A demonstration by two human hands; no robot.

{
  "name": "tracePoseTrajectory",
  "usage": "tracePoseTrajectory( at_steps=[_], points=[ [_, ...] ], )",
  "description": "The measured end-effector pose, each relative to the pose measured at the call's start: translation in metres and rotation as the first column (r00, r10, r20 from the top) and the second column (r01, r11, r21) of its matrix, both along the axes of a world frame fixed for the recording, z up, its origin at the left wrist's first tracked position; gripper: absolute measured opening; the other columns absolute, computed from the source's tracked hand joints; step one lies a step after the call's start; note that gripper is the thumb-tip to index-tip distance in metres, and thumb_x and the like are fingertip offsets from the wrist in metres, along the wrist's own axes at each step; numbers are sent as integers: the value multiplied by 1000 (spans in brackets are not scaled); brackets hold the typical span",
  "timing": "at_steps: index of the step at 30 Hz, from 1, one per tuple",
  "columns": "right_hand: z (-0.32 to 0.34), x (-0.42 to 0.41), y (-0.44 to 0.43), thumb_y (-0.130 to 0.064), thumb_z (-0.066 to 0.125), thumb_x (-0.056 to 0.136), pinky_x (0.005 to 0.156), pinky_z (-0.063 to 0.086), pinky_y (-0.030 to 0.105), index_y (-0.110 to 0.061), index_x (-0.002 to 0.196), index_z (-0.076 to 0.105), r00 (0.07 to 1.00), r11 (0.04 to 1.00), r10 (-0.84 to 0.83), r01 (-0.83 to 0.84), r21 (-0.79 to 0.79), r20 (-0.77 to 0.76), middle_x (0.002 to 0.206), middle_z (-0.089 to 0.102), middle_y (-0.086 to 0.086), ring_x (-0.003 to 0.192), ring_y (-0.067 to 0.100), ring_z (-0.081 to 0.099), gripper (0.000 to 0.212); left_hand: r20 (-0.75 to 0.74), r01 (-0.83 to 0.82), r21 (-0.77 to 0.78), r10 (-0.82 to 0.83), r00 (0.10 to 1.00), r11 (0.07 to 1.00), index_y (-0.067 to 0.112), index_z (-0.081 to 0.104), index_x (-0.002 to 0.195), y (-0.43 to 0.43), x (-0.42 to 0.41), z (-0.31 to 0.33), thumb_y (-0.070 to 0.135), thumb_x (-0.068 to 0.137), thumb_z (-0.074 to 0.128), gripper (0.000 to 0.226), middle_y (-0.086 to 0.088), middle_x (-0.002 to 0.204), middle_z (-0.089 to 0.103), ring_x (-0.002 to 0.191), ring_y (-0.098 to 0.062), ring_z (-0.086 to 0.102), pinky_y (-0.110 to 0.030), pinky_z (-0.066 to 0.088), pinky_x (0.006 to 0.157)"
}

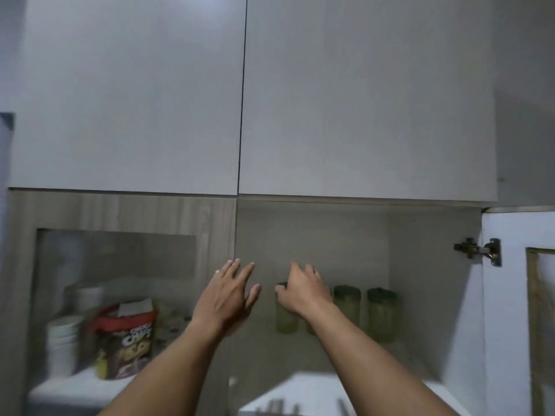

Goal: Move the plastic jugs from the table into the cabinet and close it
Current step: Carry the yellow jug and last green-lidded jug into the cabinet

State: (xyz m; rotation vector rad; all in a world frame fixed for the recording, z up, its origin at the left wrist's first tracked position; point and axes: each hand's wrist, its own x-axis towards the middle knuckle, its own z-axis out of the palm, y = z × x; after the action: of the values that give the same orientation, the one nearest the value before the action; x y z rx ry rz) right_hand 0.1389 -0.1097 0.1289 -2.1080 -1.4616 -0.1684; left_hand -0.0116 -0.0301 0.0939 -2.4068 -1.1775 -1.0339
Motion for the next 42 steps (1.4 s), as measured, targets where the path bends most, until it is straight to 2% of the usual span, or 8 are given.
tracePoseTrajectory(
  at_steps=[4,9,12,20,29,34,40,42],
  points=[
    [-1,-55,-24,-43,51,97,118,27,55,-17,158,21,991,991,135,-135,18,13,161,27,16,151,34,21,73,2,-116,-20,116,993,993,20,38,148,-41,-63,-9,63,83,14,82,-16,155,36,145,-30,30,-43,25,118],
    [-9,-138,-41,-45,51,96,118,26,57,-17,158,20,951,951,309,-309,29,14,162,26,16,151,34,20,75,-25,-316,-72,315,949,946,21,34,150,-82,-163,-23,63,84,11,81,-16,156,34,147,-30,25,-46,24,118],
    [-13,-197,-47,-46,51,95,118,25,59,-18,159,18,913,913,407,-407,26,0,163,24,19,152,34,18,77,-34,-426,-86,425,905,901,22,27,152,-113,-224,-29,56,96,22,65,-14,160,26,149,-29,19,-47,19,120],
    [-40,-369,-90,-46,47,98,120,21,57,-18,160,13,769,769,639,-639,2,10,165,19,20,154,35,11,76,-20,-648,-157,654,756,745,24,21,154,-198,-389,-58,54,99,23,63,-14,162,18,150,-30,11,-53,12,119],
    [-101,-557,-150,-47,50,97,112,35,59,-19,154,26,596,595,802,-803,-28,-48,154,36,17,143,37,33,68,-57,-800,-298,826,560,521,24,22,153,-304,-558,-129,54,98,27,62,-13,163,15,150,-30,8,-54,13,118],
    [-141,-630,-168,-45,50,96,109,37,58,-17,151,29,493,485,866,-869,-98,-84,151,38,17,141,38,34,65,-66,-842,-354,887,456,407,24,23,152,-347,-621,-174,53,98,29,61,-13,163,15,150,-32,10,-55,17,117],
    [-206,-723,-183,-44,49,97,109,38,55,-16,152,28,361,331,920,-924,-193,-150,152,37,17,140,38,34,65,-99,-886,-424,962,255,191,24,24,152,-393,-693,-232,52,98,32,61,-13,162,16,148,-33,12,-52,17,117],
    [-231,-753,-186,-42,50,97,108,38,55,-16,151,29,309,264,933,-937,-230,-185,152,37,16,140,38,35,63,-96,-888,-443,979,182,122,21,32,148,-404,-717,-252,50,97,37,59,-16,157,27,144,-34,22,-50,24,113]
  ],
)
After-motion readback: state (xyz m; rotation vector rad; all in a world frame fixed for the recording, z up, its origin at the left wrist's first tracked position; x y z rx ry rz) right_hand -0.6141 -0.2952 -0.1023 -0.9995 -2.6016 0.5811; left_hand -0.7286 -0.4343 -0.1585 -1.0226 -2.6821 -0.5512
